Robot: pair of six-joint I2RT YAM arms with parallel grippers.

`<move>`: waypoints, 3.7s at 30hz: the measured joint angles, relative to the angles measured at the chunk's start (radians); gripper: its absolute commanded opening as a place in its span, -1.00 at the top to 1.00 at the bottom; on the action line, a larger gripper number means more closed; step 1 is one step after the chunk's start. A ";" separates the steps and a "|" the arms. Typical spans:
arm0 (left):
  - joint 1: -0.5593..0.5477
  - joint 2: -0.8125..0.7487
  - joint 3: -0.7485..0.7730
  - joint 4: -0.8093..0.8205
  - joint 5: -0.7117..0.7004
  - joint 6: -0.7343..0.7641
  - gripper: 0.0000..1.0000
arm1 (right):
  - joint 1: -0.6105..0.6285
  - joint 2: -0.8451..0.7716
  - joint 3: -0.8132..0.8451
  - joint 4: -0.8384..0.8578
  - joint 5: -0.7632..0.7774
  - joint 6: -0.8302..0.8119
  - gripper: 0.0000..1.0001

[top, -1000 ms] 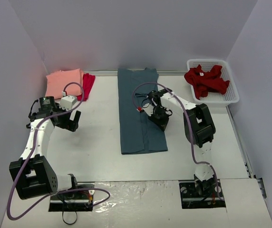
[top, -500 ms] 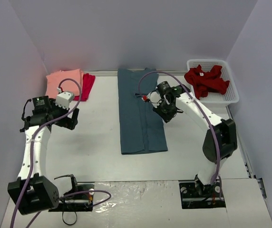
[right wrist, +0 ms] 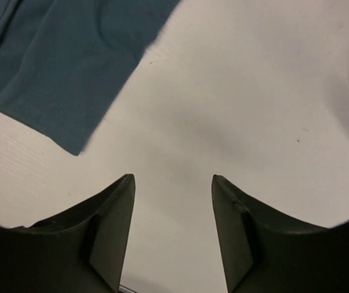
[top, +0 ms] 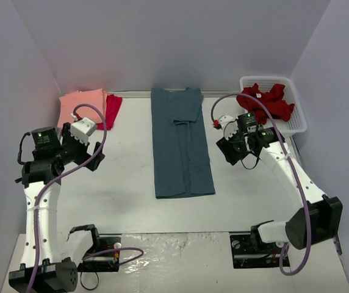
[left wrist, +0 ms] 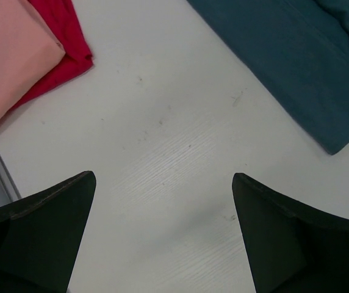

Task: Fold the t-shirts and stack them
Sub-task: Rotate the tshirt 90 degrees, then grab the bottom of the folded rectangular tshirt with both arms

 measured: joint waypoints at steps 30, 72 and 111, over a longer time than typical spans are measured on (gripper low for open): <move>-0.053 0.307 -0.689 1.154 -0.265 -0.328 -0.89 | -0.151 -0.430 -0.620 0.860 0.084 0.254 -1.00; -0.151 0.618 -0.757 1.770 -0.508 -0.404 -0.89 | -0.202 0.222 -0.962 1.955 0.262 0.320 -1.00; -0.151 0.618 -0.757 1.768 -0.508 -0.404 -0.89 | -0.252 0.262 -0.880 1.962 0.277 0.394 -1.00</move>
